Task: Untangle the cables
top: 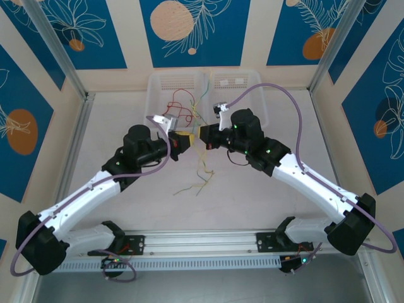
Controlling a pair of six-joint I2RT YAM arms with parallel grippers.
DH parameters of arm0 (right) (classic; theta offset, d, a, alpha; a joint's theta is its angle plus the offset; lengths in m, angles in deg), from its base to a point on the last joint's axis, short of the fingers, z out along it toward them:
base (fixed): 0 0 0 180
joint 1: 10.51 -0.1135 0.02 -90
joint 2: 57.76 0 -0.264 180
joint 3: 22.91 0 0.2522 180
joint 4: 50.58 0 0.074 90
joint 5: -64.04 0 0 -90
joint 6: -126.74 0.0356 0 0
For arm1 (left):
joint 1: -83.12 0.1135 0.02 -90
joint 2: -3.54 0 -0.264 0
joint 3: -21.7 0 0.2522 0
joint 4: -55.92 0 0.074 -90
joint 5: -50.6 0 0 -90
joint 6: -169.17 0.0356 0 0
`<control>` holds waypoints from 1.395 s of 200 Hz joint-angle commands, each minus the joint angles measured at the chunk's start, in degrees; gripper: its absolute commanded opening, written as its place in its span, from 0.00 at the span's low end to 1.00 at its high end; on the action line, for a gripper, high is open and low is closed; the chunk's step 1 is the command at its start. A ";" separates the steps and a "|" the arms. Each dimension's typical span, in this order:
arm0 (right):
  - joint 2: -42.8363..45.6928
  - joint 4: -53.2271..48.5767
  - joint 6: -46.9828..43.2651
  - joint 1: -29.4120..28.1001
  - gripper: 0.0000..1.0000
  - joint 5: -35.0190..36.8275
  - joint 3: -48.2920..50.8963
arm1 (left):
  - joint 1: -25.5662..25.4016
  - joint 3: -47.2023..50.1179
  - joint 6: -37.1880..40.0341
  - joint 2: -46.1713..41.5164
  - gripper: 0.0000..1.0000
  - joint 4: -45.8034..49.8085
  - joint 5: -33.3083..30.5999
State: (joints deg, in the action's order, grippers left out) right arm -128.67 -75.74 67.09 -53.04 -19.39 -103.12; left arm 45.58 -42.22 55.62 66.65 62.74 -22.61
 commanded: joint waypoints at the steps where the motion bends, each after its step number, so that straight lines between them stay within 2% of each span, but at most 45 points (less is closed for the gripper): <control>1: 1.72 -4.98 -2.00 0.10 0.00 4.67 0.02 | -0.17 0.81 2.43 -2.84 0.00 0.11 -4.77; 58: 1.82 -11.07 -4.07 0.98 0.00 11.08 -0.57 | -0.04 2.31 3.48 -6.01 0.00 3.68 -11.94; 122: 2.73 -14.86 -3.29 4.30 0.00 16.23 0.22 | 1.07 2.71 4.58 -8.41 0.00 6.89 -13.62; 137: 3.43 -14.37 -3.22 5.39 0.00 14.42 0.92 | 1.37 3.72 4.02 -9.01 0.00 5.93 -12.97; 152: 4.07 -12.07 -3.58 5.37 0.00 10.46 1.91 | 1.44 3.61 4.08 -8.35 0.00 4.42 -9.09; 154: 4.08 -11.76 -3.51 5.35 0.00 9.97 2.05 | 1.42 3.40 4.12 -8.09 0.03 4.40 -8.59; 163: 4.18 -10.84 -3.09 5.12 0.00 8.23 2.20 | 1.49 2.60 4.51 -6.75 0.27 4.26 -6.18; 176: 4.36 -9.53 -2.75 5.00 0.00 5.13 2.34 | 1.48 1.33 5.54 -4.42 0.49 3.85 -2.81; 194: 5.14 -5.83 -3.15 5.02 0.00 -0.63 3.56 | 1.43 -0.44 6.03 -1.46 0.66 2.68 0.98; 214: 5.27 -3.00 -3.85 4.74 0.00 -6.90 4.27 | 1.27 -1.60 6.26 0.87 0.80 -0.50 6.09; 230: 4.76 -2.00 -4.05 4.49 0.00 -10.85 4.06 | 1.10 -2.43 6.67 2.54 0.86 -2.42 8.84; 255: 4.20 -0.19 -4.33 2.92 0.00 -13.19 4.31 | 0.47 -4.48 7.73 5.32 0.88 -2.33 11.37; 273: 3.99 0.50 -4.67 1.82 0.00 -13.22 4.16 | 0.24 -5.45 8.24 6.80 0.76 -0.71 10.71; 279: 3.93 0.38 -4.65 1.57 0.00 -12.51 4.01 | 0.19 -5.35 8.17 6.90 0.69 -0.94 10.71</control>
State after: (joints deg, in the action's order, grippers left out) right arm -124.72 -78.75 63.50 -49.85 -27.92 -99.17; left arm 46.35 -45.30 62.57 72.07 63.28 -14.11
